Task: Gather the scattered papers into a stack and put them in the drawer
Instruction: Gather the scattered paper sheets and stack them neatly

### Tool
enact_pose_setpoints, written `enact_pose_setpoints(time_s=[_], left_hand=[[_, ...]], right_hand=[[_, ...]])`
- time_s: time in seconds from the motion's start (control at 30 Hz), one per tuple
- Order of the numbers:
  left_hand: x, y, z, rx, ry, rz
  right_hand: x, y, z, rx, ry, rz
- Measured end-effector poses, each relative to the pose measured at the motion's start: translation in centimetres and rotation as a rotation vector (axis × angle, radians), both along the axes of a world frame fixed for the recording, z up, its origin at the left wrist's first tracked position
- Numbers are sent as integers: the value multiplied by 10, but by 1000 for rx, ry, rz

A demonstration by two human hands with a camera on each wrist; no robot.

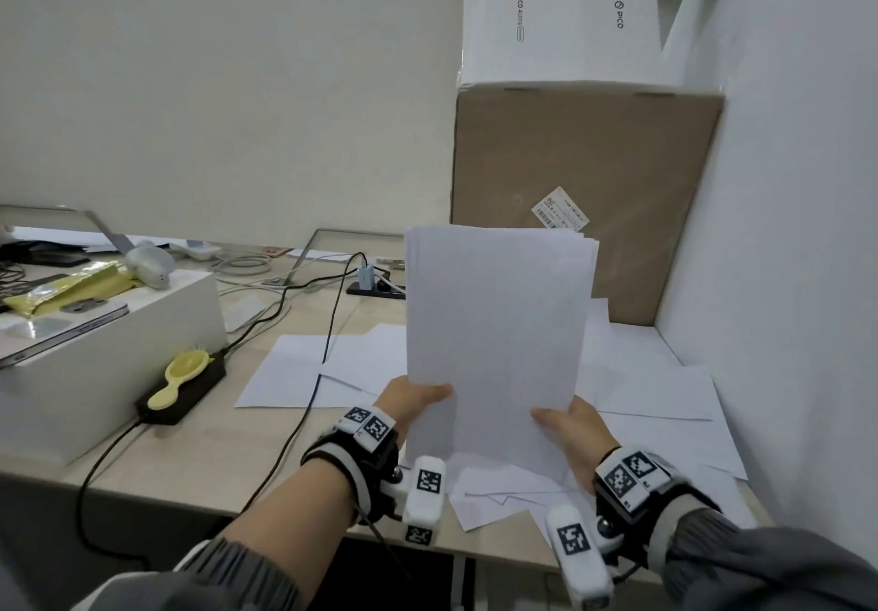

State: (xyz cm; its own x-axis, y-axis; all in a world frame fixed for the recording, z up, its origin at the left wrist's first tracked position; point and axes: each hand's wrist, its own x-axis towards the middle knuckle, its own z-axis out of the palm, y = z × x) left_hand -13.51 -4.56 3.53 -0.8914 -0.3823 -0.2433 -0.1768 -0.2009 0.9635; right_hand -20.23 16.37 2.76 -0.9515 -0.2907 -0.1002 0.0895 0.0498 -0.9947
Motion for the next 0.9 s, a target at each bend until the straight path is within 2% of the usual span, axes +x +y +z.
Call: enact_pose_setpoints(time_s=[0.13,0.27,0.37,0.47,0.53,0.6,0.67,0.8,0.9], left_hand=[[-2,-4,15,-76,-7,20],[5,-5,13,-43,7,-60],[4,-13,-3,-178,-69,21],[3,-25,-14,-338,-173,119],[8,-32,-15,-434,-234,152],[11,-39,-17,-475,-261,182],[12,-44,-20,-464,-268,203],[10,-48,-28,-414,-269,252],[8,-51,-31,-354,-259,308]], right_hand=[[-6,5,13,95,92,20],[-11,15,24,140,120,3],[-13,22,27,250,106,36],[-28,38,28,594,176,80],[-35,53,30,862,140,159],[-39,65,23,1077,94,242],[-34,69,13,1195,77,338],[-15,48,-1,1142,140,474],[-12,32,-5,1016,114,437]])
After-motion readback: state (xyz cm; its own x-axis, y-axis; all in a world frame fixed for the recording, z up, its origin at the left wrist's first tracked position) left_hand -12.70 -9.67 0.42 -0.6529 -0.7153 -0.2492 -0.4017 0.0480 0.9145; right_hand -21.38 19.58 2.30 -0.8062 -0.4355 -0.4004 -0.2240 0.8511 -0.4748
